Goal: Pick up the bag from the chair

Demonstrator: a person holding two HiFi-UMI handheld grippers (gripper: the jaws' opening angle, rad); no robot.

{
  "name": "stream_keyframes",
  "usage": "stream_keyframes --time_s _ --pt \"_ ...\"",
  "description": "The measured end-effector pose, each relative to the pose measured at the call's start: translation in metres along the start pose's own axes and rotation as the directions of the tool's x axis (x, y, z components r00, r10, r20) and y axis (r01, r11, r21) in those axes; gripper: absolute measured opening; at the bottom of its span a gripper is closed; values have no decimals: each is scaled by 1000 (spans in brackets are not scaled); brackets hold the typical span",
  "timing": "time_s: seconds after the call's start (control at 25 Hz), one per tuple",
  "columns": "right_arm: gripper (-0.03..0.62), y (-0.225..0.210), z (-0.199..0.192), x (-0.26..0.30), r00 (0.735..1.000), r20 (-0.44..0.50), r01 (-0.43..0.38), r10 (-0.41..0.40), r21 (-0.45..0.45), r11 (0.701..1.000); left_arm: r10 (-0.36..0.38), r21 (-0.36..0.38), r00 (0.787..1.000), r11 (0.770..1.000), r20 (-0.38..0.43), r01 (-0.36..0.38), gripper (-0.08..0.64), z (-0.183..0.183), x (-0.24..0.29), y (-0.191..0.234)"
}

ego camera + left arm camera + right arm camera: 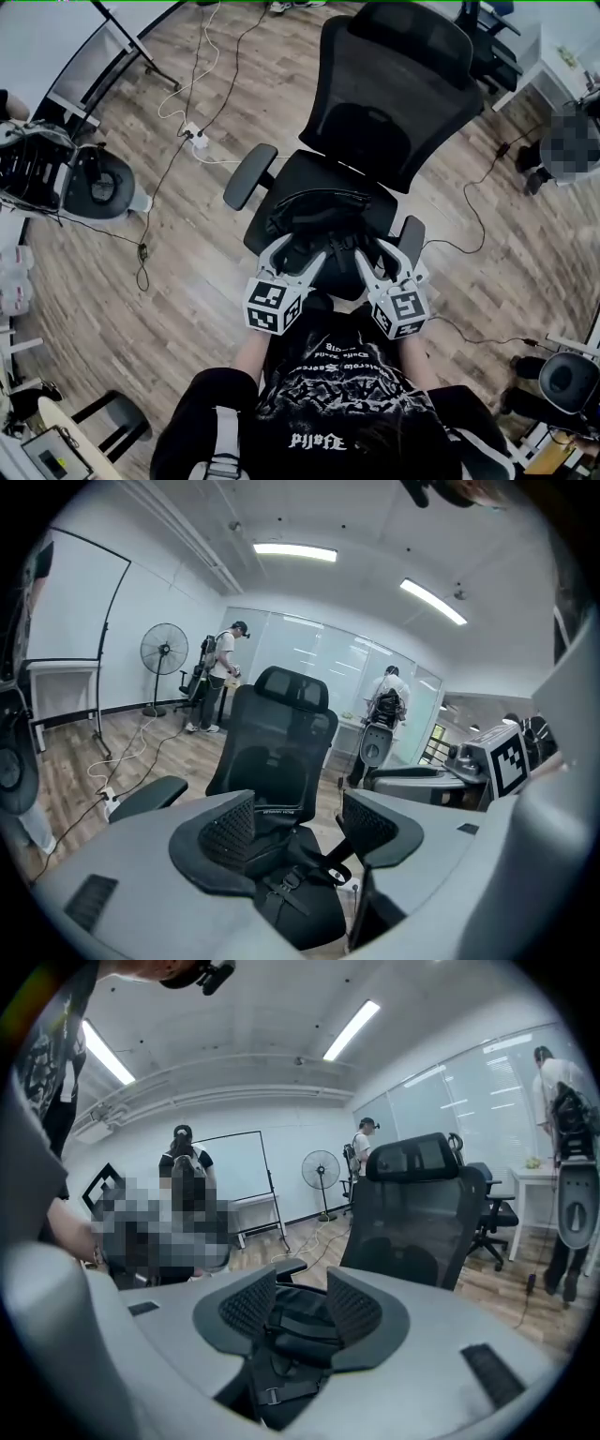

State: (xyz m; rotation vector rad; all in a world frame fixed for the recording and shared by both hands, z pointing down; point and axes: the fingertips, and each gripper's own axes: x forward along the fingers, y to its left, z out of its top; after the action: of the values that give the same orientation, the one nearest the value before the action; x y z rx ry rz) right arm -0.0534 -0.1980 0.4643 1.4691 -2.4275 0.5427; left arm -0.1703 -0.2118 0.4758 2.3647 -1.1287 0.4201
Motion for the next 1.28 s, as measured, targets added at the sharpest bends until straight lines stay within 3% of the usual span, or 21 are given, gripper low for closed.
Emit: stream_keyframes --time_s 0.2,0.32,0.52,0.76,0.88,1.0,1.28 --pt "181 -8 1 13 1000 12 21 -22 33 999 -41 55 999 998 -20 42 301 14 27 9" --pt "181 -14 11 20 999 41 6 -7 42 999 -46 47 998 998 -34 48 301 15 35 16" --pt "181 -25 5 27 1000 3 -25 25 28 999 -25 24 998 999 -65 27 301 5 46 17" --pt "181 -43 -4 35 992 -63 -113 112 -8 994 27 1 997 1000 -66 -27 301 5 64 10" --pt "181 -59 -3 42 991 -63 -120 118 -30 992 82 29 995 996 -53 -81 301 6 71 13" --pt "185 -68 -4 57 986 -80 -152 146 -71 986 172 73 984 983 -45 -169 301 6 69 37" --pt "186 -87 -23 96 974 -144 -190 174 -107 976 247 79 960 968 -129 -238 301 -12 74 96"
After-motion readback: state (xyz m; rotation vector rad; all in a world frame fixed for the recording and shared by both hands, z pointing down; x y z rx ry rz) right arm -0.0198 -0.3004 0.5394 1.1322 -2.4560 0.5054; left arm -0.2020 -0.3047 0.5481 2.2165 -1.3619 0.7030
